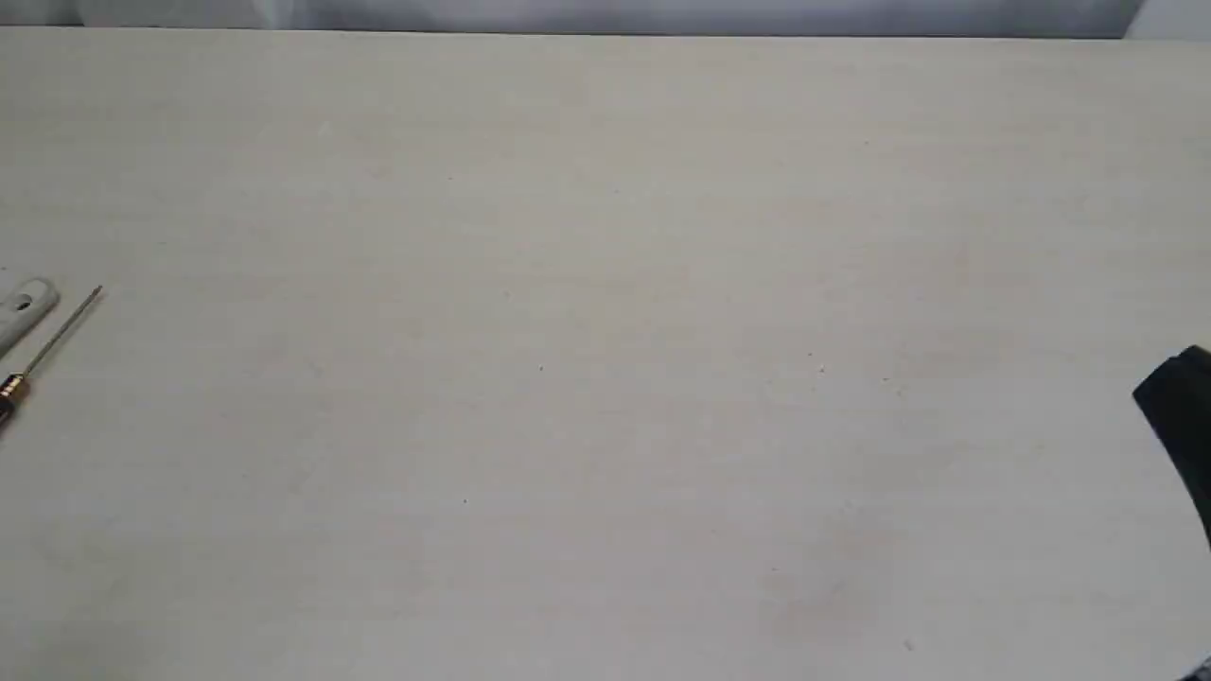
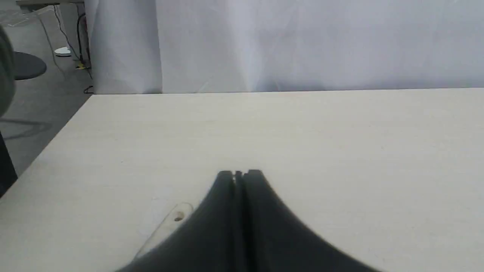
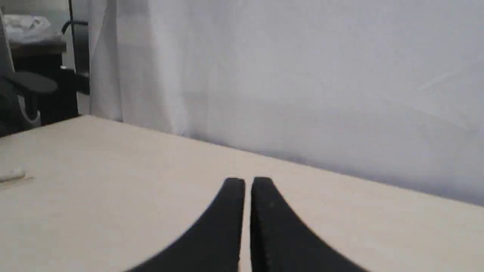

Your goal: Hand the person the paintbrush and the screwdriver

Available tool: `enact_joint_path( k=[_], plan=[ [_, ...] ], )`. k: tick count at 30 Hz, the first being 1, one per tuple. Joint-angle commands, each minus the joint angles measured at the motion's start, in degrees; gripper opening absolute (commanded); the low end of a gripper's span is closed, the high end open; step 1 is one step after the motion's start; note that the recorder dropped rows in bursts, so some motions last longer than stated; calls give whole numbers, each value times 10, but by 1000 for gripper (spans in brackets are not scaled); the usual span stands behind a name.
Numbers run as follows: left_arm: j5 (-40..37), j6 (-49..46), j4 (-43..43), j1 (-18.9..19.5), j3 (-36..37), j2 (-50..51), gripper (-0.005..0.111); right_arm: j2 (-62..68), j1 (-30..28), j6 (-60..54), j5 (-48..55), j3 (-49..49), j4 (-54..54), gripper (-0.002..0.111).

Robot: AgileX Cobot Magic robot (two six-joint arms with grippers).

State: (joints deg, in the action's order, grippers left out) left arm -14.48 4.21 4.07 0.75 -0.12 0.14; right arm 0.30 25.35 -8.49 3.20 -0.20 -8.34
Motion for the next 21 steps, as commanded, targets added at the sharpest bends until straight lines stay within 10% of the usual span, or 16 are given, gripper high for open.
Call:
enact_joint_path(
  k=[1, 21],
  plan=[
    [2, 1, -1, -1, 1, -1, 0, -3, 1, 2, 45, 2, -2, 4],
    [2, 1, -1, -1, 1, -1, 0, -3, 1, -5, 58, 2, 13, 4]
  ],
)
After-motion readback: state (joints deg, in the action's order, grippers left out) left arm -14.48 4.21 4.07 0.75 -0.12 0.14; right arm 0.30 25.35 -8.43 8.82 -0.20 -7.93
